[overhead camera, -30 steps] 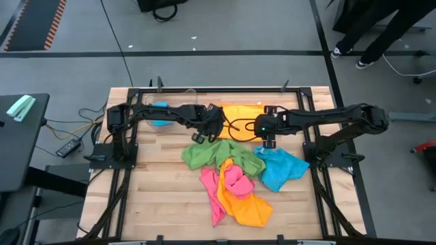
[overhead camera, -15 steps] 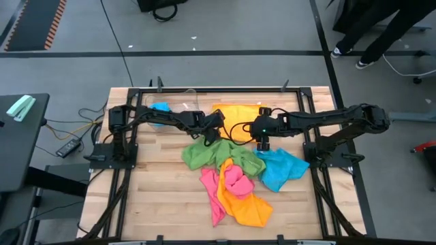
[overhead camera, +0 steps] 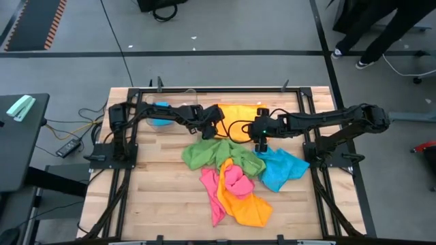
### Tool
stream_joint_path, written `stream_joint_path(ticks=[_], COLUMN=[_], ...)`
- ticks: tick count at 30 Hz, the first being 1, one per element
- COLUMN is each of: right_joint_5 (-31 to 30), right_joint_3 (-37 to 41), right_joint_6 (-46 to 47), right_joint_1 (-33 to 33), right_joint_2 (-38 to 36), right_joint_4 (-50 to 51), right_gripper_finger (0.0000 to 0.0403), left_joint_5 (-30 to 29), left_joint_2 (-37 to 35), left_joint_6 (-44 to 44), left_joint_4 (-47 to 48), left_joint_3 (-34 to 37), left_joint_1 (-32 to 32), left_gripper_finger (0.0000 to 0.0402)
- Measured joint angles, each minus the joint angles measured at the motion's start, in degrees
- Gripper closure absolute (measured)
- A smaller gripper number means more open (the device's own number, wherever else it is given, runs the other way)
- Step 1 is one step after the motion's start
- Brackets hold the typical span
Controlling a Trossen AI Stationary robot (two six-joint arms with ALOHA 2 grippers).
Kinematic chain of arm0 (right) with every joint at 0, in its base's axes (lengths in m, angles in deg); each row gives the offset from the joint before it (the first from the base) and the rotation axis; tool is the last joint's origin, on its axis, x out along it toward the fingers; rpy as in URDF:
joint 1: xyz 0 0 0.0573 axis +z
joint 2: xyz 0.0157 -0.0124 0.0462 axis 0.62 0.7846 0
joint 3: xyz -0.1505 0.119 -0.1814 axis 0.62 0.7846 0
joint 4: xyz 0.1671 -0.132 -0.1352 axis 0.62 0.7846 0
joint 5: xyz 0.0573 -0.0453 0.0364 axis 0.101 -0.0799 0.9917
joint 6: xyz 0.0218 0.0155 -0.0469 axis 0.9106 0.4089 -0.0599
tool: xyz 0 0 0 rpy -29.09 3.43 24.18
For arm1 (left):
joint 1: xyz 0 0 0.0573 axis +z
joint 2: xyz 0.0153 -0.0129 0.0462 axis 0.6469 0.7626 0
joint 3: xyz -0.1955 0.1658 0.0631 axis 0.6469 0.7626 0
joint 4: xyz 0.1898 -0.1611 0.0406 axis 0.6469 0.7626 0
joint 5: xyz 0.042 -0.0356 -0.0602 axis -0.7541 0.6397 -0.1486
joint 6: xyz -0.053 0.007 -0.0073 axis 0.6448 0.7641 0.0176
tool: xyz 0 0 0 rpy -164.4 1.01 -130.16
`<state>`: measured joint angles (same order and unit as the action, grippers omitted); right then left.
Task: Fold microfiber towels
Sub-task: Fold the top orange microfiber towel
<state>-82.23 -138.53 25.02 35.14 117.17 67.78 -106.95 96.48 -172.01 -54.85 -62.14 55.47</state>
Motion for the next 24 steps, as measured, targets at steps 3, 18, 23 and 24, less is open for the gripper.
stream_joint_path(ticks=[3,18,23,24], right_joint_5=[0.3,0.4,0.2,-0.2], right_joint_3=[0.0,0.0,0.0,0.0], right_joint_6=[0.0,0.2,-1.1,-1.0], right_joint_1=[0.0,-0.1,-0.1,-0.3], right_joint_2=[0.0,0.0,-0.5,-0.7], right_joint_4=[-0.1,-0.5,1.5,2.6], right_gripper_finger=[0.0187,0.0187,0.0187,0.0187], left_joint_5=[0.0,3.3,0.7,0.4], left_joint_2=[0.0,-0.5,-1.5,-2.1], left_joint_6=[-1.7,10.0,19.1,20.0], left_joint_4=[-1.4,1.4,2.3,3.7], left_joint_3=[0.0,0.0,-0.5,-0.4], left_joint_1=[0.9,0.3,-2.1,-2.7], left_gripper_finger=[0.0196,0.0252,0.0280,0.0285])
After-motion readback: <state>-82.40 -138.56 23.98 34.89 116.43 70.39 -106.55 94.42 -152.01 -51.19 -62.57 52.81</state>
